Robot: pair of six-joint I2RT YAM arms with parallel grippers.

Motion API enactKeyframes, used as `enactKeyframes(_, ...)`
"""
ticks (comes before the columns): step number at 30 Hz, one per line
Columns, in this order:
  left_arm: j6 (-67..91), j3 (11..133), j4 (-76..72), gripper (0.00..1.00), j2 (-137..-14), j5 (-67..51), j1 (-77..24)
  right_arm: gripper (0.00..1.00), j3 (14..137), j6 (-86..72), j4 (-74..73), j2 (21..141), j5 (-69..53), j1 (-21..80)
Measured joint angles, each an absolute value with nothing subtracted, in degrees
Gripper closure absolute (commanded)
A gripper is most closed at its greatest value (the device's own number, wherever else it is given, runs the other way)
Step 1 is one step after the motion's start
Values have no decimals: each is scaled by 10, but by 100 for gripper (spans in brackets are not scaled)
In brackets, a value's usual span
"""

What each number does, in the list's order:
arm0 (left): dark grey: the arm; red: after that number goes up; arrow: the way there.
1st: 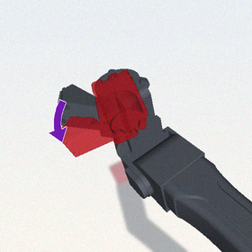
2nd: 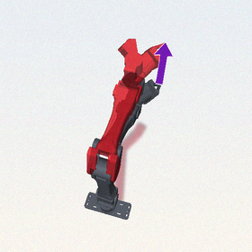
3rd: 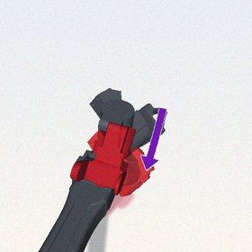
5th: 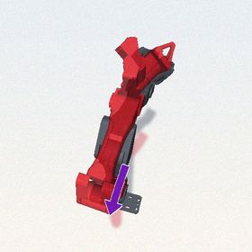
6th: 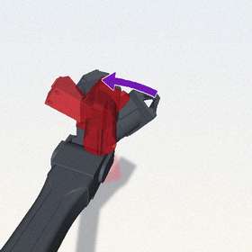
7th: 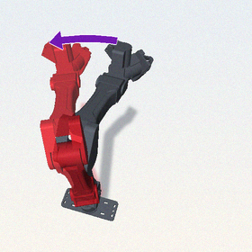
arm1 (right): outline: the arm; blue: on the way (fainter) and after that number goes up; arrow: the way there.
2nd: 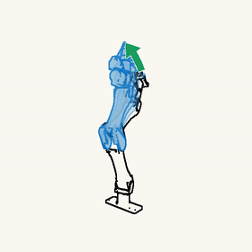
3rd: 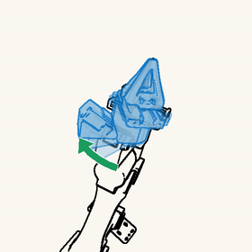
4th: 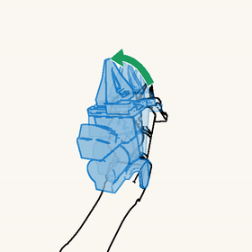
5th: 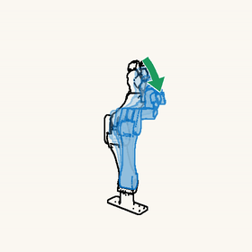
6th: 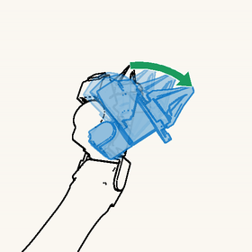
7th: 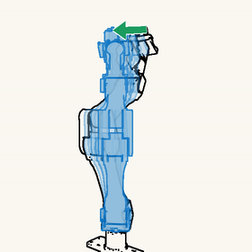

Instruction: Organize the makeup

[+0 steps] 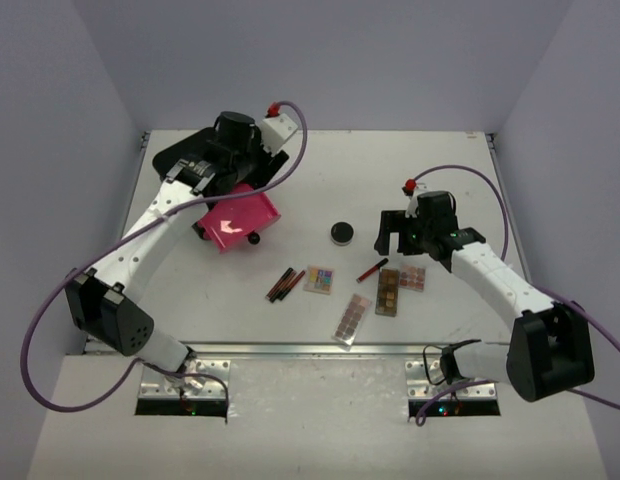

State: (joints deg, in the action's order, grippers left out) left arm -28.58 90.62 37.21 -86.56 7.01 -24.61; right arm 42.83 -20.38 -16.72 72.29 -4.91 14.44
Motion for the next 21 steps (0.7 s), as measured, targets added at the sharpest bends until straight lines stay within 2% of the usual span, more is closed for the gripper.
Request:
enactKeyframes(8,-305,773,389,91,-802,91,-245,1,423,-204,-167,723,-54,144)
enactKeyframes(21,-326,651,364,87,-775,129,-226,1,420,-204,-167,718,-64,144)
